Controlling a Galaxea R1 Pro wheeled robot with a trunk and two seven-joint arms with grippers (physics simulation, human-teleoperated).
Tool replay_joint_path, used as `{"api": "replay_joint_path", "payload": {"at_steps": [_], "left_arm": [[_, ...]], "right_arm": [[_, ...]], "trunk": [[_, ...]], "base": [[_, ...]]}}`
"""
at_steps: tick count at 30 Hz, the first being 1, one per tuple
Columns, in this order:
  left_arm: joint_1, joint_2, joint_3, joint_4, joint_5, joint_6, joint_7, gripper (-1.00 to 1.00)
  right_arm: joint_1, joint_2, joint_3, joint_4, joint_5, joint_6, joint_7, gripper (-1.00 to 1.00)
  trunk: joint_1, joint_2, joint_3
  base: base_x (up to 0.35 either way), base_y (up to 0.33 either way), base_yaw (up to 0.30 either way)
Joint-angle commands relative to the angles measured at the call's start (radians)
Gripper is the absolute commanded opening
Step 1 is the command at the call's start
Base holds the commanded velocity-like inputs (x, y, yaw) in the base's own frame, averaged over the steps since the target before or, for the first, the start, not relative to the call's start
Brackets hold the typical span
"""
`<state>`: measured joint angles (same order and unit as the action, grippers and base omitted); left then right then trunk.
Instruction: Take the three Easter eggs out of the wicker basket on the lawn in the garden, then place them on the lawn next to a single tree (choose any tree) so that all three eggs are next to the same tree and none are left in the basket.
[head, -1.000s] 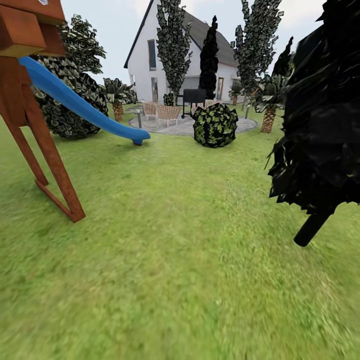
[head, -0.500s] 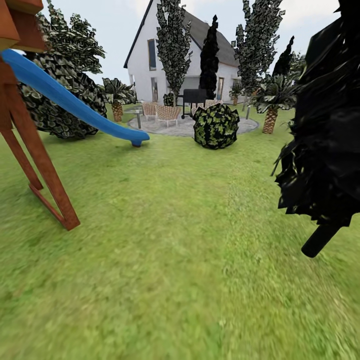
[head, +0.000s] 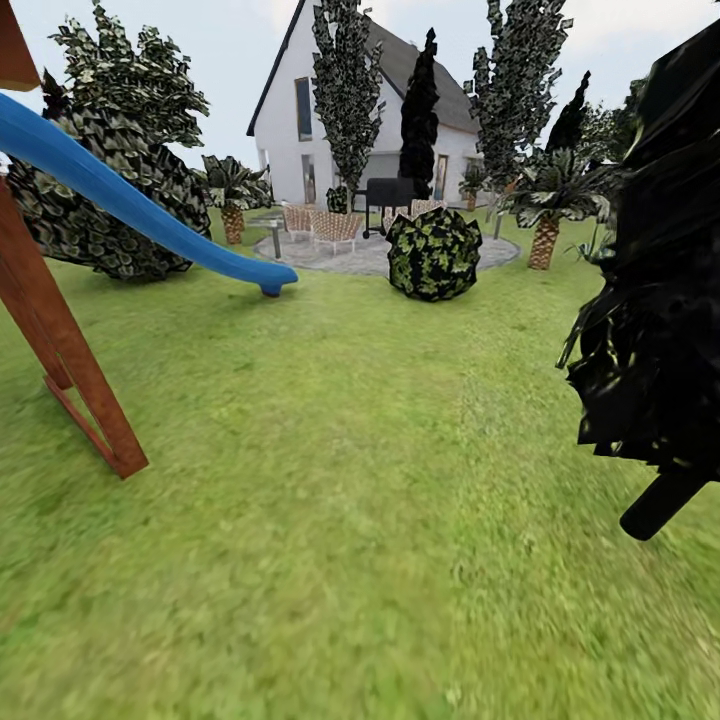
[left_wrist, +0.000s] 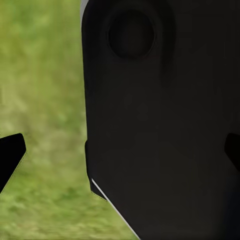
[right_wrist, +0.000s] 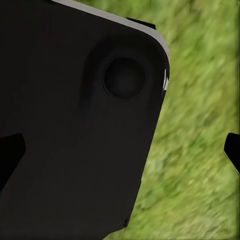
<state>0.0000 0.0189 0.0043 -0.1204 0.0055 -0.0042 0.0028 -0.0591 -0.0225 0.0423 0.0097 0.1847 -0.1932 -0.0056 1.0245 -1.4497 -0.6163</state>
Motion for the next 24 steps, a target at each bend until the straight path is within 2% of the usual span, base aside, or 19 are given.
{"api": "replay_joint_path", "payload": {"at_steps": [1, 24], "left_arm": [[0.0, 0.0, 0.0, -0.001, 0.001, 0.0, 0.0, 1.0], [0.0, 0.0, 0.0, -0.001, 0.001, 0.0, 0.0, 1.0]], "right_arm": [[-0.001, 0.0, 0.004, 0.001, 0.004, -0.003, -0.001, 1.0], [-0.001, 0.005, 0.004, 0.001, 0.01, -0.005, -0.001, 1.0]], "trunk": [[0.001, 0.0, -0.001], [0.001, 0.0, -0.001]], "base": [[0.322, 0.0, 0.0], [0.322, 0.0, 0.0]]}}
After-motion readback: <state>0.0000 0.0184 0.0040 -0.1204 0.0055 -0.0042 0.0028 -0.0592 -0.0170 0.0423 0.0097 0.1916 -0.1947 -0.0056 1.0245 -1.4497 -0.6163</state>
